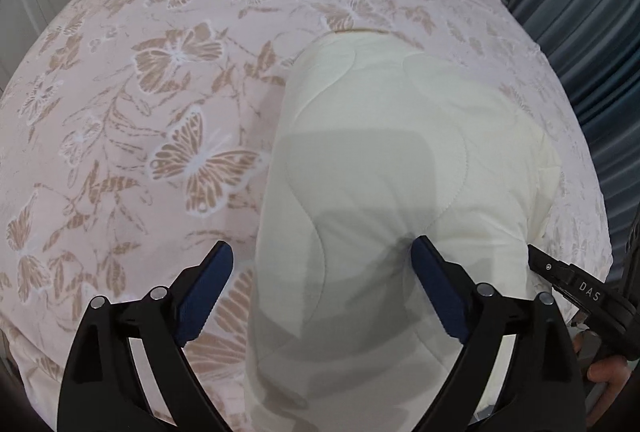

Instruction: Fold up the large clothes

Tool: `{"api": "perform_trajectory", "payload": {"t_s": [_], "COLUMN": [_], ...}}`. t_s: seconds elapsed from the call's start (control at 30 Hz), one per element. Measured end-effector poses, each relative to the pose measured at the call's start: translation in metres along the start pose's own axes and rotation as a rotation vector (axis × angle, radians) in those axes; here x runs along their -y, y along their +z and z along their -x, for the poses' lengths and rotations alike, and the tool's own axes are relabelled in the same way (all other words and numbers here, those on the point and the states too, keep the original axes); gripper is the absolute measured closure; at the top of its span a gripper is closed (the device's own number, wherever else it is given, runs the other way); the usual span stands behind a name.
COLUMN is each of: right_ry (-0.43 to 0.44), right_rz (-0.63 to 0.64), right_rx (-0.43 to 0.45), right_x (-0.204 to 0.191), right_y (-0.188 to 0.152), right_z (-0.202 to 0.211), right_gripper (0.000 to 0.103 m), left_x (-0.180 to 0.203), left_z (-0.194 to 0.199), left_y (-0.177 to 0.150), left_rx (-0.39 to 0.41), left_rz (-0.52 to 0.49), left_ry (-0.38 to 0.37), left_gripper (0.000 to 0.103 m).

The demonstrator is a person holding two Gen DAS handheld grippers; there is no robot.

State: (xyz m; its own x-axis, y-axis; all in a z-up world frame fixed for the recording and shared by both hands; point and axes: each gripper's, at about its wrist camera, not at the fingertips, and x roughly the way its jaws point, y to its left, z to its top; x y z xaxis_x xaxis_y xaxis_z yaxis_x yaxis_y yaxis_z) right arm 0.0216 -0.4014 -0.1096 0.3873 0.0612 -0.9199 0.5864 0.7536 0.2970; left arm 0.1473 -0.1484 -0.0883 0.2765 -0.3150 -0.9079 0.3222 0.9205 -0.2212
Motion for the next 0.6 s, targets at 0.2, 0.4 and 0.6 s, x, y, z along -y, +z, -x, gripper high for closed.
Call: {"api": "perform_trajectory", "payload": {"t_s": [0.2, 0.4, 0.6], "right_ry": [0.007, 0.013, 0.047], "right_rz": [-0.011, -0.011, 0.052], "right_rx": [-0.034, -0.041, 0.029], "right_x": [0.002, 0.005, -0.012], "right_y": [0.004, 0.007, 0.000], "right_z": [-0.022, -0.037, -0.025], "right_gripper": [0.055, 0.056, 0.088], "left_x": [0.003, 0.007, 0.009], "left_z": [-0.024, -0.041, -0.022], "left_y": [0.005, 0.008, 0.007], "left_rx": [-0.029, -0.053, -0.016], "left_rz": [0.000, 0.008, -0.017], "left_ry": [-0.007, -0.031, -0.088], "left_gripper": [0.005, 0.005, 0.044]}}
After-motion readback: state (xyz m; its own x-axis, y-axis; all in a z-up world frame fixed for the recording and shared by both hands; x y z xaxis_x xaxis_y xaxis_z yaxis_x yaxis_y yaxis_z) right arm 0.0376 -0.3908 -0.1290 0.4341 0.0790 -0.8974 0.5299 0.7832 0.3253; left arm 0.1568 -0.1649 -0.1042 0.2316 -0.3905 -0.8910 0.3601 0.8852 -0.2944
